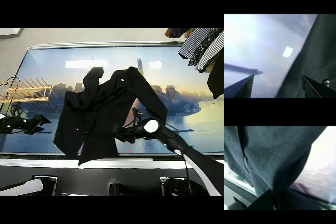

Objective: Fold the clothes and pants, and hang the long-sleeved shirts on hangers.

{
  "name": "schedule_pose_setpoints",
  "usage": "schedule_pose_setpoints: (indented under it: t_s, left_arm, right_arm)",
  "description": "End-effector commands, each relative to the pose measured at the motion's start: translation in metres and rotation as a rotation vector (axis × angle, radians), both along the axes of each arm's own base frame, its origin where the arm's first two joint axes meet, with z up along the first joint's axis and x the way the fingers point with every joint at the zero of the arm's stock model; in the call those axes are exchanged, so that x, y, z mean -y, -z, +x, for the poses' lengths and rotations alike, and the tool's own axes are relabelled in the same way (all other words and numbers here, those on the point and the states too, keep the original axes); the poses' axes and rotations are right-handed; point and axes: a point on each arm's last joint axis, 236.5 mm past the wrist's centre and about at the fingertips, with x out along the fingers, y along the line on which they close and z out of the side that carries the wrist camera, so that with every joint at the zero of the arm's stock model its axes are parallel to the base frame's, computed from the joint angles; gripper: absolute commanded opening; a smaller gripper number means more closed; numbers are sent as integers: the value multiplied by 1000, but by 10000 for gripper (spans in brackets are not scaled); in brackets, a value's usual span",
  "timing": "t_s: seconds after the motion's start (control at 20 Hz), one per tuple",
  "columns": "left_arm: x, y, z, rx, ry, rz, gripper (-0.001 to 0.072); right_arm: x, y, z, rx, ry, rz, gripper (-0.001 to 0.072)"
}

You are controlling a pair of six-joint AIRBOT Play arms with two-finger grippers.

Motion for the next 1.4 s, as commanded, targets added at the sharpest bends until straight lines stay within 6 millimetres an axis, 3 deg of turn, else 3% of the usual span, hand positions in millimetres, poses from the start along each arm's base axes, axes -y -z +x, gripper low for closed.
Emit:
schedule_pose_setpoints:
  t_s: [0.0,0.25,0.5,0.55,0.6,0.75,0.85,0.9,1.0,1.05,1.1,1.2,1.25,1.35]
  left_arm:
    - [32,10,-2,-14,110,-28,674]
    - [85,22,-8,-49,267,-47,674]
    - [122,20,-11,-51,335,-88,656]
    - [130,15,-6,-38,324,-115,393]
    - [136,6,-1,-20,318,-149,31]
    - [149,-44,40,102,295,-236,20]
    - [152,-107,80,267,329,-237,19]
    - [152,-147,100,370,343,-222,19]
    - [152,-252,131,641,384,-143,19]
    - [152,-306,135,771,406,-97,18]
    - [153,-361,133,894,411,-57,19]
    - [156,-465,104,1129,419,20,19]
    - [159,-510,81,1238,425,61,19]
    - [164,-578,29,1417,395,105,19]
  right_arm:
    - [27,-7,-9,-17,-28,-59,36]
    - [26,-8,-14,-32,-42,-58,36]
    - [27,-9,-5,-9,-13,-59,42]
    - [27,-14,3,15,3,-55,40]
    - [28,-23,16,45,24,-46,36]
    - [58,-69,78,179,129,-50,35]
    - [84,-126,125,325,201,-32,35]
    - [94,-166,145,425,216,-19,35]
    - [103,-254,165,668,178,-14,35]
    - [106,-296,167,768,167,-22,35]
    - [110,-341,164,873,158,-37,35]
    - [115,-424,140,1059,140,-39,35]
    - [119,-460,122,1147,136,-48,35]
    - [130,-522,73,1305,134,-64,35]
